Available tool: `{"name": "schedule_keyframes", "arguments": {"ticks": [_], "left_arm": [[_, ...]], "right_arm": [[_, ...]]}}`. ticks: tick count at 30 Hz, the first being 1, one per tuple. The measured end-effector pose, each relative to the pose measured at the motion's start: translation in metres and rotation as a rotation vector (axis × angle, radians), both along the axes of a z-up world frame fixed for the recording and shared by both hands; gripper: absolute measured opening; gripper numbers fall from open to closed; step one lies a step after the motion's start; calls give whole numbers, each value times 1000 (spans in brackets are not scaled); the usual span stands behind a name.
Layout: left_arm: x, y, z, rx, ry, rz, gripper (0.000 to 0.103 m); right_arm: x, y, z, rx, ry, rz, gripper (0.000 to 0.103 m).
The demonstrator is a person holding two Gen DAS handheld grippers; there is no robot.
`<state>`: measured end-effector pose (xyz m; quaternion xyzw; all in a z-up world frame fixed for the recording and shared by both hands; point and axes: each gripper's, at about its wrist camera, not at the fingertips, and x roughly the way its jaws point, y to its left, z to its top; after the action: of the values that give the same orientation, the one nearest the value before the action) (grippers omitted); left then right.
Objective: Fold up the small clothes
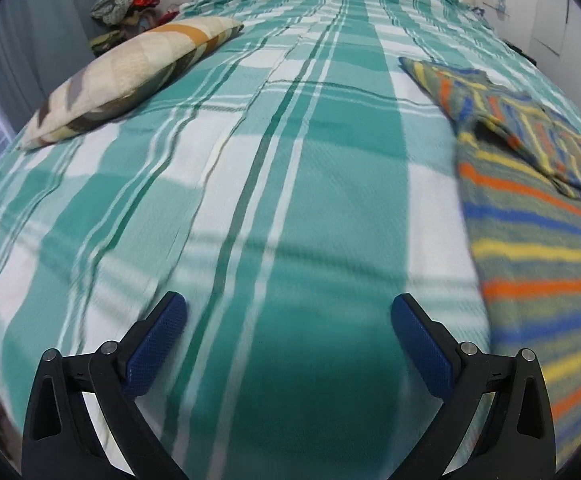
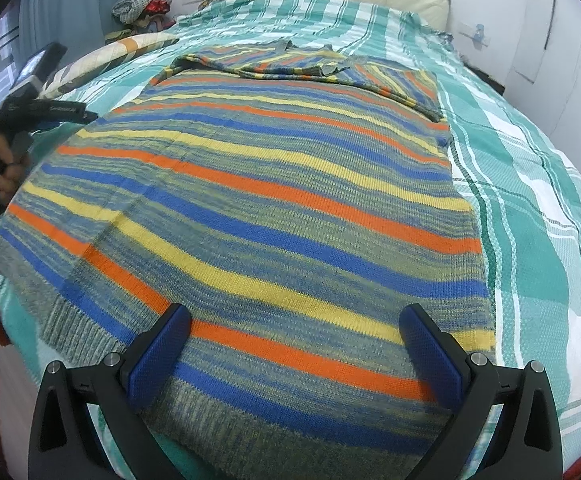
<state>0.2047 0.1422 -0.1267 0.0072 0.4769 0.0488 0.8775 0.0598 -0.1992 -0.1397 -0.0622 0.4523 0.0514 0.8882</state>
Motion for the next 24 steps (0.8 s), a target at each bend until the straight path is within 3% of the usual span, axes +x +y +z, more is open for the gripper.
{"name": "schedule_keyframes", "arguments": {"ticks": [4,11,17,20,24], "left_arm": [[-61,-11,27,-150,-42,-82,102],[-119,-44,41,-137,-14,-216,102],[-122,-50,37,-142,-3,-219,102],[-122,-48,34,-184,15,-210,102],[-121,-52,28,-169,33,-211,102]], "right_arm": [[-6,-19,24,42,-46,-53,102],[-10,-86,56,156,-110,-259,102],[-23,-123,61,239,-115,-363,102],[-31,-138,67,289,-131,-376,102],[-36,-144,61,312,-116,-390,102]]}}
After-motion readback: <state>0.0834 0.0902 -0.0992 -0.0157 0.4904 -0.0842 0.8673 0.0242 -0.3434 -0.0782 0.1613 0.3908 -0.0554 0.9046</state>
